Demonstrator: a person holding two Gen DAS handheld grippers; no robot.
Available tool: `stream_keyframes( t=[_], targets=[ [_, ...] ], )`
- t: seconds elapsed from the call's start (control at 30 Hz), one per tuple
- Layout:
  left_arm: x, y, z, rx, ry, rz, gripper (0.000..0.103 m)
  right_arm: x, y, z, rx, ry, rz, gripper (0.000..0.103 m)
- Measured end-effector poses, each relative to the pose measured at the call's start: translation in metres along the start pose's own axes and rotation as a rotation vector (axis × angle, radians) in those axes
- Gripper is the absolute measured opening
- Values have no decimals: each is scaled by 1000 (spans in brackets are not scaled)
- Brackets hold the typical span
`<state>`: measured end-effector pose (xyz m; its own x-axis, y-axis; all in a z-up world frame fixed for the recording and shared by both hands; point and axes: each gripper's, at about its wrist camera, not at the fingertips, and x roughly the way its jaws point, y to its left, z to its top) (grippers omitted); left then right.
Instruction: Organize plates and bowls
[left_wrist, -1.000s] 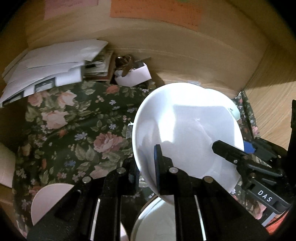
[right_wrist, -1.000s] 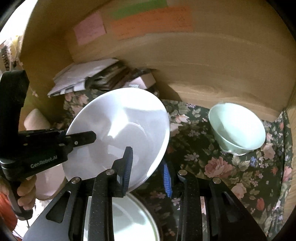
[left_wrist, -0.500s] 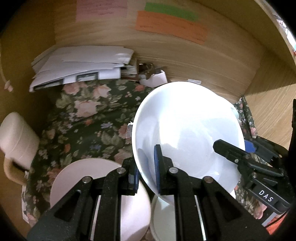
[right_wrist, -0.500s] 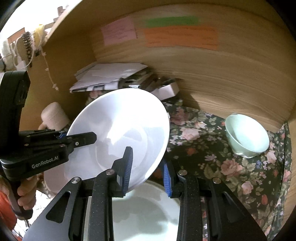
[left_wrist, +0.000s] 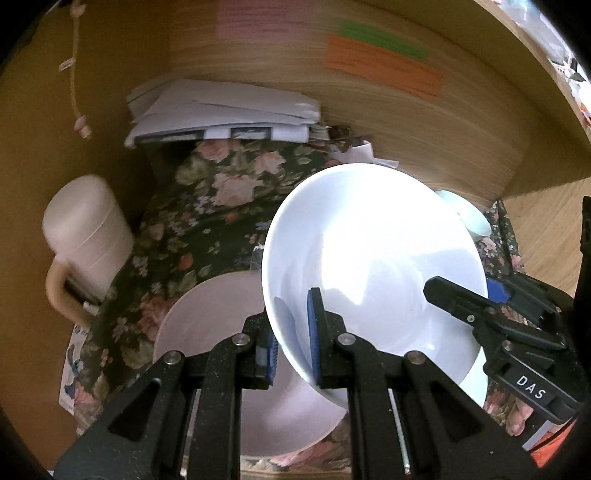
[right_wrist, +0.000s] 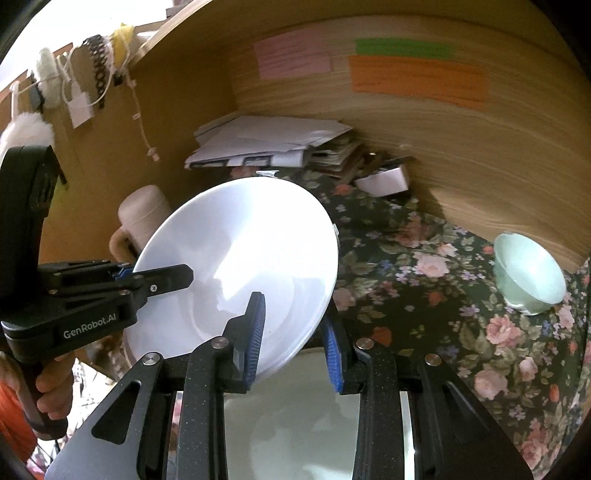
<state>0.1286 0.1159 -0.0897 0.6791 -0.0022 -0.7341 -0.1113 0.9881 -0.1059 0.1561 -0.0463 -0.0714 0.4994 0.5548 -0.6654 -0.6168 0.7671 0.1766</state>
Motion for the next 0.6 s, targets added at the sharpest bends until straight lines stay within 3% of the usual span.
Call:
stream_keyframes(
  t=[0.6],
  targets=[
    [-3,59,-32,-98,41,55,13,48,45,-13,-49,108,95,27]
  ],
)
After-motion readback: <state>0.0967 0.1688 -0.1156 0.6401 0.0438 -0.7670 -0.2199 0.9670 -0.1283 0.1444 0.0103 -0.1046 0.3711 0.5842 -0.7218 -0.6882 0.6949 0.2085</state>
